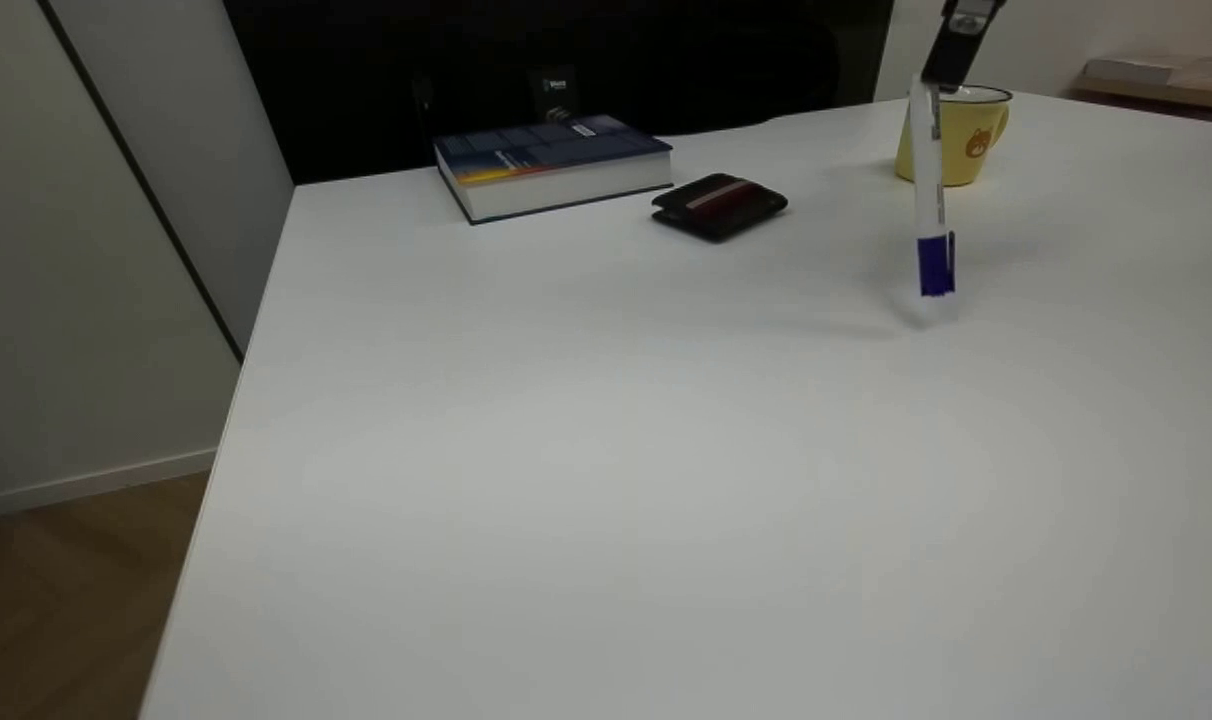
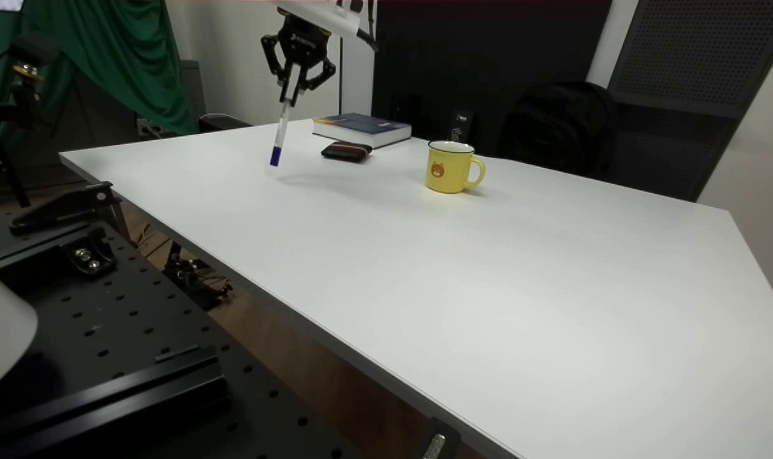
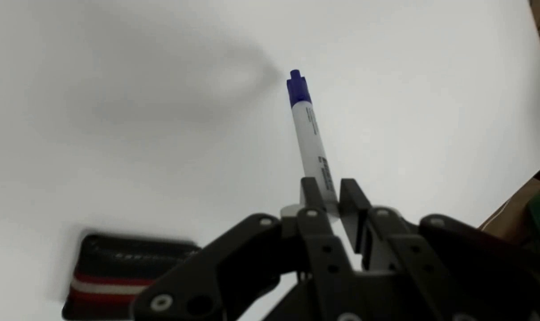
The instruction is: Remove the marker from the yellow cup.
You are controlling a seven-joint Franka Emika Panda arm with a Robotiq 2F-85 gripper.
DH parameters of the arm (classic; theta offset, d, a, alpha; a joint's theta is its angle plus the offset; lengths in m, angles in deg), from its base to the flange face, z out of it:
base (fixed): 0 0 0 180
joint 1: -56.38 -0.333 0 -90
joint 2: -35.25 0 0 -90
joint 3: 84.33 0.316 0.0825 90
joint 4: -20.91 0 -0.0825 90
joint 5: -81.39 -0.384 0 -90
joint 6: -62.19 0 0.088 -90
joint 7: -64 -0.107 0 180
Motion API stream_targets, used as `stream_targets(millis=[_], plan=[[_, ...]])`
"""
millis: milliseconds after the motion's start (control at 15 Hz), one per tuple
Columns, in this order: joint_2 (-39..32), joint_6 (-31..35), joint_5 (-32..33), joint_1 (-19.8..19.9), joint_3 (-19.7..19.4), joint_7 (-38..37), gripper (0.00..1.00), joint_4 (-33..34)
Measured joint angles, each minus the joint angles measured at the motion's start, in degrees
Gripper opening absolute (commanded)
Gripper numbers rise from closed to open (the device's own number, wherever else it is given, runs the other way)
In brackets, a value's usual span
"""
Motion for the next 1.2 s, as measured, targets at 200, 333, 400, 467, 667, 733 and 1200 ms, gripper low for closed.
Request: stream_targets(millis=[200,333,400,467,667,733,1200], plan=[[-3.2,-0.8,-0.7,2.3,1.6,0.7,0.04,-0.2],[-4.7,-0.8,-0.7,3.2,2.1,0.7,0.12,-0.2],[-5.3,-0.8,-0.6,3.4,2.3,0.7,0.41,-0.2],[-5.7,-0.7,-0.5,3.7,2.4,0.7,0.40,-0.2],[-6.5,-0.5,-0.2,4.0,2.6,0.7,0.55,-0.2],[-6.5,-0.3,-0.1,4.0,2.7,0.7,0.63,-0.2],[-5.1,9.0,8.5,0.8,0.0,-15.5,1.00,-2.7]])
